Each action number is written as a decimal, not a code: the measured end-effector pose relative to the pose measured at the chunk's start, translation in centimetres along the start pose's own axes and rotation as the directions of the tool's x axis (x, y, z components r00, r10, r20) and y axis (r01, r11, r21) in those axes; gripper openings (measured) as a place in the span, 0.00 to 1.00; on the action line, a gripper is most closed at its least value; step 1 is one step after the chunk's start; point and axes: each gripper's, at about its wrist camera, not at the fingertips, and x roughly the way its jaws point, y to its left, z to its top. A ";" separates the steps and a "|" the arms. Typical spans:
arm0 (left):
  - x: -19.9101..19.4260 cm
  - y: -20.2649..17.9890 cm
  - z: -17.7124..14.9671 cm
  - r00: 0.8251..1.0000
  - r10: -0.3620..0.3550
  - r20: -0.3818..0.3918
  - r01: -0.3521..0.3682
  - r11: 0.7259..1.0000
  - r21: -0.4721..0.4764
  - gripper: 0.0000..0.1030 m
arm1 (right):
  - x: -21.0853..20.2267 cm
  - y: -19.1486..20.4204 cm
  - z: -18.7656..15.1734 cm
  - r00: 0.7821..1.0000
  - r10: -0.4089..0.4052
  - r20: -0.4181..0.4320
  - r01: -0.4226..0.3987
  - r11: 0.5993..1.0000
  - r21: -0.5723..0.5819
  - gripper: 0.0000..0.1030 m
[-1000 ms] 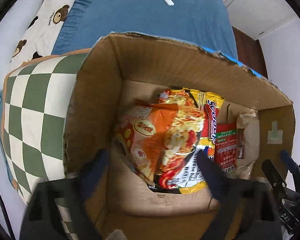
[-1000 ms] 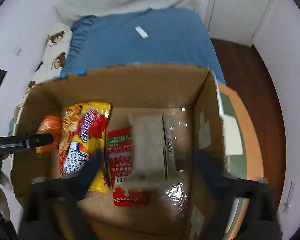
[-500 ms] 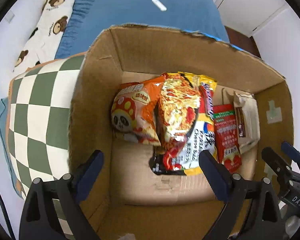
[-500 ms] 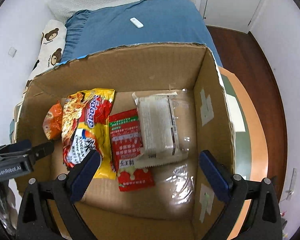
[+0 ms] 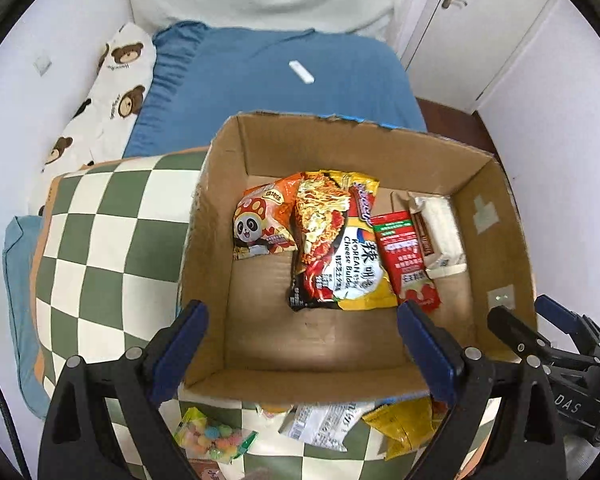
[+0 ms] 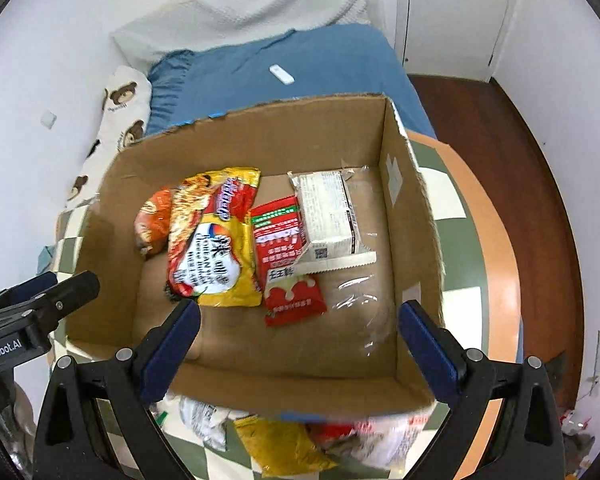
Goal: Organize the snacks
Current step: 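Grasp the white printed bag with the left tool while the right tool grasps the yellow packet, then release the white bag with the left tool while the right tool releases the yellow packet into the box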
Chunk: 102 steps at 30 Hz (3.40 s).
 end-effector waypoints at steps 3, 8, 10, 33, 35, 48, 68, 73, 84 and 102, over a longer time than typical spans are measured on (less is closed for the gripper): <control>-1.8 -0.3 -1.1 0.999 -0.003 0.040 0.003 1.000 0.004 0.94 | -2.0 0.3 -1.0 0.999 0.014 0.038 -0.014 1.000 -0.006 0.98; -5.2 -0.5 -2.8 0.993 0.004 0.118 -0.006 1.000 0.020 0.94 | -5.4 0.9 -2.4 0.994 0.031 0.108 -0.030 0.999 -0.017 0.98; -6.5 -0.7 -3.6 0.989 0.007 0.147 -0.011 1.000 0.026 0.94 | -6.6 1.2 -2.9 0.991 0.034 0.131 -0.031 0.999 -0.025 0.98; 7.2 -4.3 -12.7 0.983 0.049 -0.177 -0.016 0.983 0.185 0.80 | -1.9 -8.8 -13.6 0.997 0.073 -0.018 -0.067 0.968 0.243 0.63; 9.4 -5.0 -13.0 0.974 0.073 -0.214 -0.024 0.975 0.221 0.73 | -0.7 -9.8 -14.3 0.997 0.064 -0.043 -0.050 0.964 0.260 0.63; 13.3 -4.7 -14.2 0.953 0.083 -0.291 -0.025 0.980 0.200 0.53 | 2.4 -2.0 -15.4 0.982 0.143 -0.121 -0.142 0.990 0.020 0.63; 14.8 -1.0 -19.1 0.917 -0.045 -0.396 0.049 0.999 0.001 0.61 | 6.0 0.6 -20.6 0.960 0.096 -0.262 -0.098 0.995 0.005 0.75; 14.9 -0.1 -19.5 0.916 -0.062 -0.397 0.059 0.998 -0.021 0.59 | 5.8 4.1 -20.8 0.969 -0.009 -0.248 -0.044 0.977 -0.208 0.76; 13.0 1.6 -20.4 0.926 -0.088 -0.368 0.076 0.996 -0.046 0.48 | 5.9 3.4 -21.4 0.978 0.020 -0.209 -0.039 0.995 -0.089 0.50; -2.2 -5.3 -2.2 0.974 -0.212 -0.076 0.217 0.974 0.066 0.48 | -8.8 -0.5 -8.0 0.974 0.177 0.138 -0.180 0.984 0.011 0.48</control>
